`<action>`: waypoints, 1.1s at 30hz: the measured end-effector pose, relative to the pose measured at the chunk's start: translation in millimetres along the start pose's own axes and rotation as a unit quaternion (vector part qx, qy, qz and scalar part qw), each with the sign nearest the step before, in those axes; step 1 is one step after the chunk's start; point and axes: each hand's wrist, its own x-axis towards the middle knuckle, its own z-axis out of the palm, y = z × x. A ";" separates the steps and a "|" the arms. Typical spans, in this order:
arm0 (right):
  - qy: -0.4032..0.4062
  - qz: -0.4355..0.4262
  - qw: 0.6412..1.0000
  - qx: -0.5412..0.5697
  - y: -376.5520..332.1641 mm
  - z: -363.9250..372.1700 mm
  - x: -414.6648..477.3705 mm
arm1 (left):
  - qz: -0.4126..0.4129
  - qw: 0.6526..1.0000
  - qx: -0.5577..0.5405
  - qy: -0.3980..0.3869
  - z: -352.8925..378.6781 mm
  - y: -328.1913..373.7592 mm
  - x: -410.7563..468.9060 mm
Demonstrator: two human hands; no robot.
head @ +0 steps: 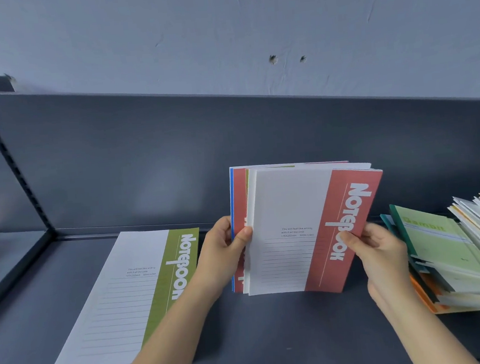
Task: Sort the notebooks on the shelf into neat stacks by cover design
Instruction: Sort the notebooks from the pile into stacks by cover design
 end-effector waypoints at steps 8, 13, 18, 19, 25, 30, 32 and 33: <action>0.071 0.002 0.997 -0.008 1.9 -13.4 6.7 | 0.015 0.999 0.027 0.026 5.3 -1.2 3.5; 0.106 0.034 0.994 0.011 -1.5 -29.7 14.2 | 0.002 1.000 0.017 0.014 4.3 -2.4 5.1; 0.016 0.055 0.998 0.020 -5.0 -14.8 8.3 | 0.015 1.000 0.017 0.014 3.9 -1.1 3.9; 0.001 0.057 0.998 0.020 -4.8 -10.7 6.5 | 0.019 1.000 0.018 0.014 4.8 -0.5 3.1; 0.012 0.054 0.998 -0.007 -4.9 -7.3 4.0 | -0.009 0.999 0.036 0.029 7.8 -2.7 -0.3; 0.028 0.061 0.997 -0.030 -4.0 -9.4 3.4 | -0.018 0.999 0.007 0.032 7.3 -5.7 -1.6; 0.032 0.065 0.997 -0.031 -4.6 -10.6 3.4 | 0.008 0.999 0.012 0.037 5.0 -3.6 -5.7; 0.031 0.069 0.997 -0.032 -5.3 -11.1 3.4 | 0.025 0.999 0.016 0.046 3.0 -0.5 -7.7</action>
